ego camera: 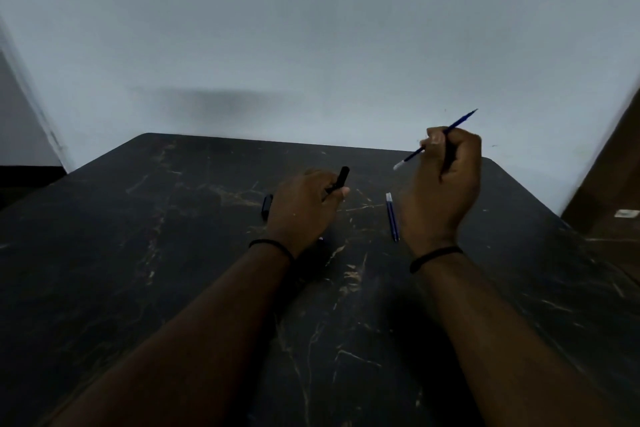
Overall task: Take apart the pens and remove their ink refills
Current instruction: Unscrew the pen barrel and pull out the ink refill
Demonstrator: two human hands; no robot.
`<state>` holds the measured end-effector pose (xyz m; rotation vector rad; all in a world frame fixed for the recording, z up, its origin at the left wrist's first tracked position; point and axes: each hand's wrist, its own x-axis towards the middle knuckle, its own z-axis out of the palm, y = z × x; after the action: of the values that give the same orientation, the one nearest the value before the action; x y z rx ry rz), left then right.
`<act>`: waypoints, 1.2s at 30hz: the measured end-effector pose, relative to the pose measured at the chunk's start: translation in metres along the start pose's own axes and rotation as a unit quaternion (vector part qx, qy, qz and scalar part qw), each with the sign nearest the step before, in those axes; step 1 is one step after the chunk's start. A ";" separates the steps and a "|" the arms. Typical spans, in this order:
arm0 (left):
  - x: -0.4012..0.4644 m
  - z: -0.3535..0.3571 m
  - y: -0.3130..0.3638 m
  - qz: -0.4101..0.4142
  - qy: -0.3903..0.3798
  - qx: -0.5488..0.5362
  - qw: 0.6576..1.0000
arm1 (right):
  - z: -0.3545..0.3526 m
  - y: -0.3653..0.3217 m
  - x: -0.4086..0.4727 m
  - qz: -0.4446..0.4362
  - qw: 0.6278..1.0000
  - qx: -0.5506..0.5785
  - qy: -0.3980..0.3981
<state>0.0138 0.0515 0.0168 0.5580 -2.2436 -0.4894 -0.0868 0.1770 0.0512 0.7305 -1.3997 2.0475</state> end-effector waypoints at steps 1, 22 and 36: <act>0.000 0.000 0.000 -0.001 0.002 0.002 1.000 | -0.003 0.006 0.002 0.004 1.000 -0.028 -0.004; -0.001 0.001 0.001 -0.034 -0.010 -0.026 0.999 | -0.028 0.040 0.009 0.029 0.931 -0.302 -0.204; -0.001 0.000 0.003 -0.041 -0.009 -0.024 0.999 | -0.026 0.039 0.008 0.041 0.940 -0.287 -0.182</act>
<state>0.0139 0.0544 0.0181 0.6249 -2.2263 -0.5906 -0.1226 0.1908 0.0238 0.8177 -2.1373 1.4681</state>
